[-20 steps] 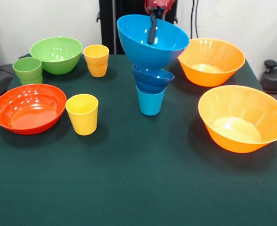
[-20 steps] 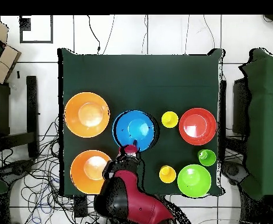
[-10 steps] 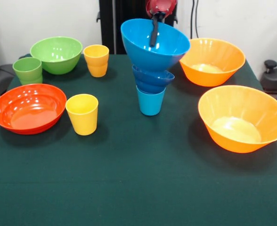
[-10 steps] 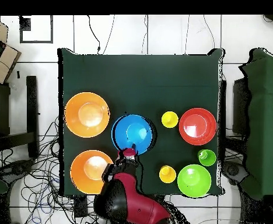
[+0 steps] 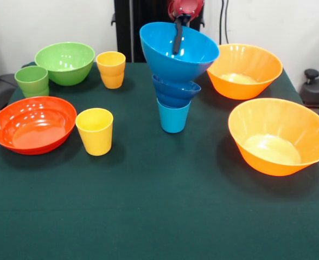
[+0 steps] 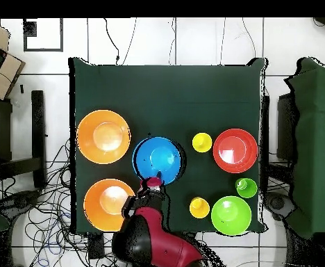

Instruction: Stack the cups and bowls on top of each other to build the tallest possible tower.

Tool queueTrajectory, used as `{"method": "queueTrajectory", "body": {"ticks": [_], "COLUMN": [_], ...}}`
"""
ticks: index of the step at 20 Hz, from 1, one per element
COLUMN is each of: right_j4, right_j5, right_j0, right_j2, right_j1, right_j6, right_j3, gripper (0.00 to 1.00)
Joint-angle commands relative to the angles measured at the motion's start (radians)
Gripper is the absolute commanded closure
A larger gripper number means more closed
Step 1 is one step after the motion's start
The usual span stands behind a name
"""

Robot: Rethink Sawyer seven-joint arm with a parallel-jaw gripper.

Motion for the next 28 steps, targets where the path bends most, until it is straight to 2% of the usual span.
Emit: {"method": "queueTrajectory", "body": {"ticks": [1, 8, 18, 28], "right_j4": [-0.054, -0.099, -0.068, -0.073], "right_j5": [-0.04, -0.044, -0.041, -0.031], "right_j0": [-0.029, -0.08, -0.053, -0.064], "right_j2": [0.041, 0.042, 0.042, 0.048], "right_j1": [0.022, 0.02, 0.011, 0.007], "right_j6": [0.216, 0.203, 0.206, 0.202], "right_j3": [0.014, 0.01, 0.008, -0.001], "gripper": [1.0, 1.0, 1.0, 1.0]}}
